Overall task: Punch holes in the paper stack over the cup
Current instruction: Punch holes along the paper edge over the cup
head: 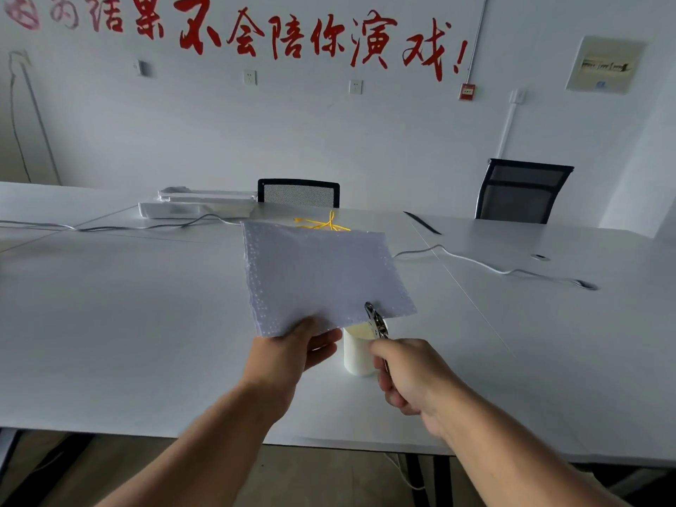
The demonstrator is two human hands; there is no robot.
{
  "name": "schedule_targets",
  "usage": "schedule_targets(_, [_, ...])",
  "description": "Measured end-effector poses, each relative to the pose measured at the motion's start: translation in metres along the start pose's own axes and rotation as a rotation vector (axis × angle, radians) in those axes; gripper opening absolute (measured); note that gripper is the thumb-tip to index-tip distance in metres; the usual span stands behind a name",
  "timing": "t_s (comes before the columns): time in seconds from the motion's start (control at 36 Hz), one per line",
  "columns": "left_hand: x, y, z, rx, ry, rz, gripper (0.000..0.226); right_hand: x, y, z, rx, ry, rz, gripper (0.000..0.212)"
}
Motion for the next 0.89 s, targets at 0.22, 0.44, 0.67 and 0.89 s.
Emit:
schedule_targets(0.22, [0.011, 0.004, -0.011, 0.001, -0.016, -0.045, 0.026, 0.004, -0.005, -0.012, -0.029, 0.075, 0.05, 0.017])
schedule_targets(0.44, [0.014, 0.003, -0.014, 0.008, -0.018, -0.066, 0.027, 0.007, -0.005, -0.015, -0.045, 0.084, 0.075, 0.02])
schedule_targets(0.67, [0.014, 0.007, -0.012, 0.003, 0.008, -0.081, 0.026, 0.002, -0.01, -0.017, 0.024, 0.115, -0.001, 0.032])
schedule_targets(0.89, [0.017, 0.008, -0.012, 0.011, 0.011, -0.074, 0.031, -0.006, -0.018, -0.018, 0.005, 0.128, -0.067, 0.03])
Point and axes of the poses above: each hand's wrist, its own z-axis away from the middle knuckle, its own y-axis out of the palm, x = y × z, the point moved 1 cm from there along -z, towards the middle knuckle, and after that the axes turned 11 degrees about y, right-handed, at the moved point
